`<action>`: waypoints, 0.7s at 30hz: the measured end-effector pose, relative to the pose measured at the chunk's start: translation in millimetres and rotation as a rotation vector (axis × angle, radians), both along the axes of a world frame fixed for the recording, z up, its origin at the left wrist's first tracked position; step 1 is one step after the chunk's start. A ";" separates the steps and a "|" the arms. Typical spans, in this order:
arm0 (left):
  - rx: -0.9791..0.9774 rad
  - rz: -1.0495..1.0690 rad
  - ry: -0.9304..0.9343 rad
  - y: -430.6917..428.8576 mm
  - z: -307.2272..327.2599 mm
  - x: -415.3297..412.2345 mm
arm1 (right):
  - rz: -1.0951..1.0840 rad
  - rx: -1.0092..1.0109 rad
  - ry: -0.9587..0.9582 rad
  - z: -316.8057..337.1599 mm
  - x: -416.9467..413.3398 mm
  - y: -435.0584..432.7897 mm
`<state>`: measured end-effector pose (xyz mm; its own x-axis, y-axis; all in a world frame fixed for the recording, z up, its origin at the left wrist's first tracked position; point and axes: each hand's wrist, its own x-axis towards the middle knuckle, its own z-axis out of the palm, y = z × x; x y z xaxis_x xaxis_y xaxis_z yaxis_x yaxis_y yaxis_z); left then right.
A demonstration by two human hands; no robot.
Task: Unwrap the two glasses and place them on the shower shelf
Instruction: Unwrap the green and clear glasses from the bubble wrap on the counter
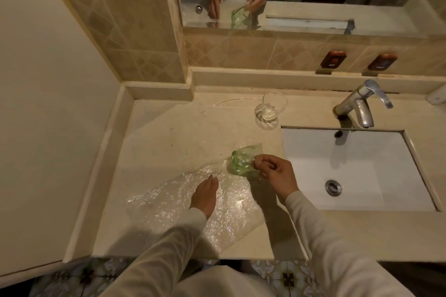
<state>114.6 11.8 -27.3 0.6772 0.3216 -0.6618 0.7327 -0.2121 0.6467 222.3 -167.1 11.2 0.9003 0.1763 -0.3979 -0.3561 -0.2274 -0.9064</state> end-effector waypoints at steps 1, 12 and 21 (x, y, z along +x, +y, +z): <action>-0.005 -0.014 -0.002 1.1 -1.6 -0.1 | -0.016 0.007 -0.012 3.7 1.7 -1.8; -0.123 -0.164 -0.018 25.7 7.3 -11.2 | -0.123 -0.172 -0.248 43.1 6.1 26.1; -0.140 -0.053 -0.364 37.8 81.9 49.7 | -0.108 -0.333 -0.381 71.8 23.4 58.7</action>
<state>164.3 49.6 54.6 0.8887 0.2035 -0.4108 0.4409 -0.1344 0.8874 245.7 -108.3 82.9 0.9983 -0.0063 -0.0572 -0.0526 -0.5057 -0.8611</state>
